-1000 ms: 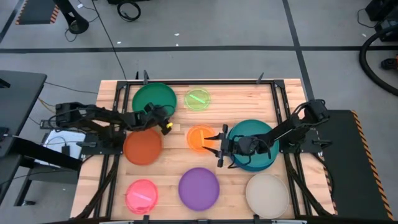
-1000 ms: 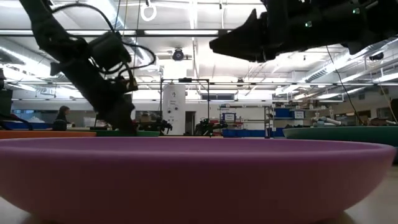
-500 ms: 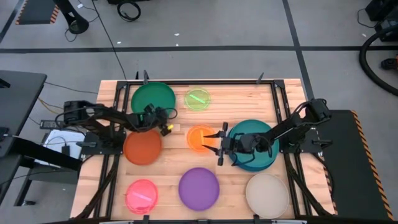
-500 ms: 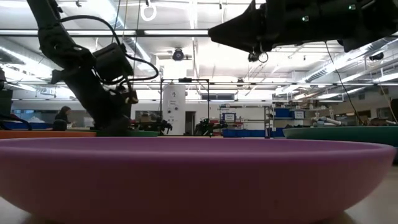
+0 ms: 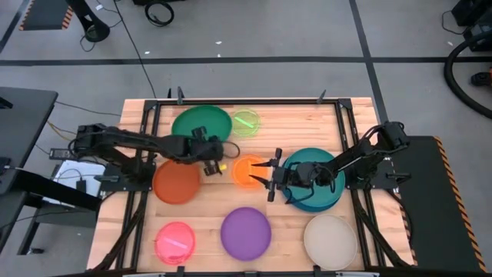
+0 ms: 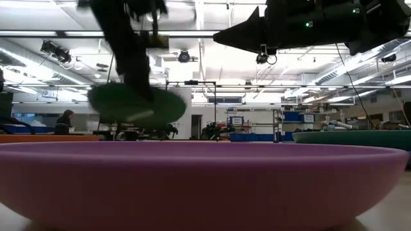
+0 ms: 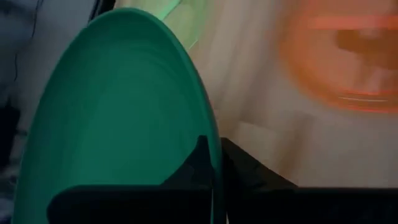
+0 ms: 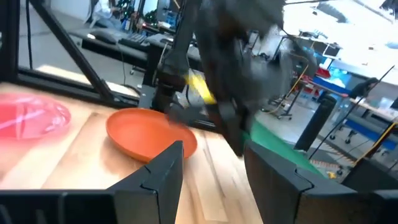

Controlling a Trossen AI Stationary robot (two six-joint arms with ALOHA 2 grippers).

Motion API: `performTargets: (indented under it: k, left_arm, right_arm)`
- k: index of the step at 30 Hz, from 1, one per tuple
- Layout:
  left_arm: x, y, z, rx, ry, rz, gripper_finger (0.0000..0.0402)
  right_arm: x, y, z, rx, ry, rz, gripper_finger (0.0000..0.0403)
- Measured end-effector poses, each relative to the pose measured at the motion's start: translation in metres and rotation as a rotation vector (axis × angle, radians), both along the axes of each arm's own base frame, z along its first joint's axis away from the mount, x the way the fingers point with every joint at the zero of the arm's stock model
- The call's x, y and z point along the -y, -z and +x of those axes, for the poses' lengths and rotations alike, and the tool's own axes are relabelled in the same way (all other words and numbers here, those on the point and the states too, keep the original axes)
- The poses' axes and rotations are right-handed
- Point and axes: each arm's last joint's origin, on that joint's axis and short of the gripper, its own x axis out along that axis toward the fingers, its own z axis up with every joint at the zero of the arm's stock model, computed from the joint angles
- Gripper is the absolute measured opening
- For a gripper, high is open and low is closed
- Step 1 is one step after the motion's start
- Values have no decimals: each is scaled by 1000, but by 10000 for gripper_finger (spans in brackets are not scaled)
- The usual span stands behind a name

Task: Stack plastic plates
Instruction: Stack the dark green plate on top of the light green plate

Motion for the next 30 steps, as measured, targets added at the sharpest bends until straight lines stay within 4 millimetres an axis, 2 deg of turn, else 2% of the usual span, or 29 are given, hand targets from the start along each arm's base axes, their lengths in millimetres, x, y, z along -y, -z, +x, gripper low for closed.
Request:
performTargets:
  k: [3, 6, 9, 11, 14, 17, 22, 27, 30]
  left_arm:
    - [30, -29, -4, -31, 73, -6, 17]
    - [64, -44, -5, 2, 190, -3, 17]
    - [96, -45, -13, -2, 314, -31, 17]
    - [113, -42, -17, 3, 355, -83, 17]
    - [130, -35, -24, -26, 382, -126, 17]
    - [144, -35, -25, 5, 449, -130, 17]
    - [150, -35, -29, -33, 522, -139, 17]
    - [139, -30, -25, -83, 559, -105, 17]
    - [130, -23, -27, -112, 590, -106, 17]
  right_arm:
    - [-3, 1, -1, -13, -8, -31, 178]
    - [-9, 2, -2, -31, -31, -68, 178]
    - [-23, -2, -3, -57, -74, -109, 179]
    - [-38, -12, -3, -77, -102, -129, 179]
    - [-60, -30, 1, -164, -138, -179, 183]
    - [-73, -48, 8, -275, -181, -225, 185]
    - [-72, -81, 21, -402, -202, -274, 190]
    - [-48, -94, 33, -485, -266, -286, 198]
    - [-33, -92, 37, -518, -287, -271, 207]
